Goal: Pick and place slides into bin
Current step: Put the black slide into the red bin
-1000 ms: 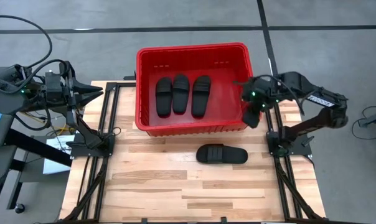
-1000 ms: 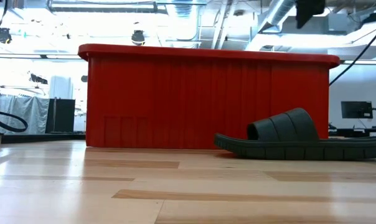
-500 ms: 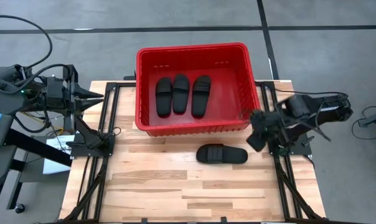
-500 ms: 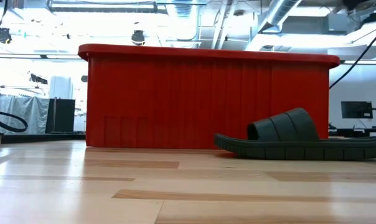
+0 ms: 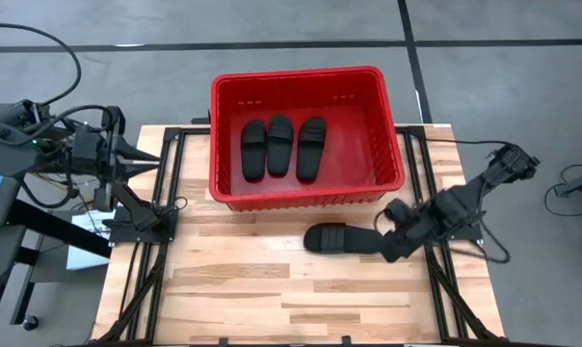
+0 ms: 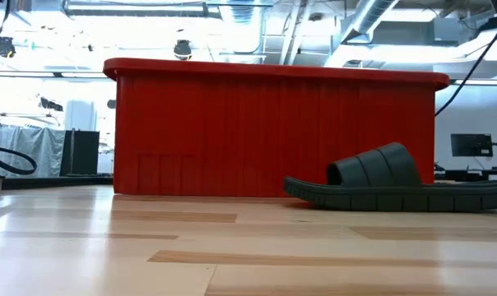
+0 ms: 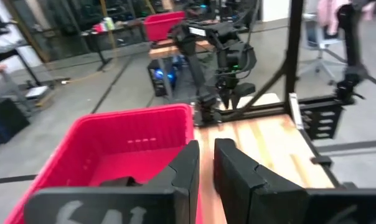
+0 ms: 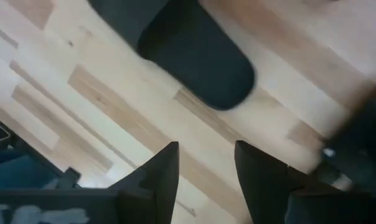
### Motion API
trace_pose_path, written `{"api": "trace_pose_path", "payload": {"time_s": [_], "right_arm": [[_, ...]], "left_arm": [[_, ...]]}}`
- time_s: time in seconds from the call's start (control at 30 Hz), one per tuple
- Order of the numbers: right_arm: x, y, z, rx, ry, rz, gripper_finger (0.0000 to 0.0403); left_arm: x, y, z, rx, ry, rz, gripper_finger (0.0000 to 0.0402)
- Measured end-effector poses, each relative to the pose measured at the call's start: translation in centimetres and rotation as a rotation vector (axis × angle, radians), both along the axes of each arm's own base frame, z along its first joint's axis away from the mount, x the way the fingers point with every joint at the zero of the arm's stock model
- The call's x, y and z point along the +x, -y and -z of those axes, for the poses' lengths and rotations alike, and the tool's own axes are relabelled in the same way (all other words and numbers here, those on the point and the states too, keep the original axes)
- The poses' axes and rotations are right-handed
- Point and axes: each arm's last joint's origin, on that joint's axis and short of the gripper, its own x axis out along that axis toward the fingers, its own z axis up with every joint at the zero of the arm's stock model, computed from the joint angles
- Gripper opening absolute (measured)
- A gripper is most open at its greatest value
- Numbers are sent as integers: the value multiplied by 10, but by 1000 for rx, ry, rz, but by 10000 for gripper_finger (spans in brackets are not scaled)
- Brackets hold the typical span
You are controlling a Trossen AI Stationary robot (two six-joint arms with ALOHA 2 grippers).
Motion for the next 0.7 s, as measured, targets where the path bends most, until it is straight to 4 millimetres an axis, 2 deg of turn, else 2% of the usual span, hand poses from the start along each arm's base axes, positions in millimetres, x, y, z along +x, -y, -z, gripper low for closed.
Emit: {"api": "trace_pose_path", "payload": {"time_s": [0.13,0.33,0.5,0.7], "right_arm": [[12,-12,24,-5,-1,-63,150],[30,-32,53,-35,-104,-282,141],[42,-38,75,-69,-208,-258,127],[55,-35,98,-122,-329,-145,125]], "left_arm": [[0,1,0,-11,-15,39,41],[0,2,1,-18,-21,54,41],[0,2,1,-19,-23,60,41],[0,2,1,-15,-26,61,41]]}}
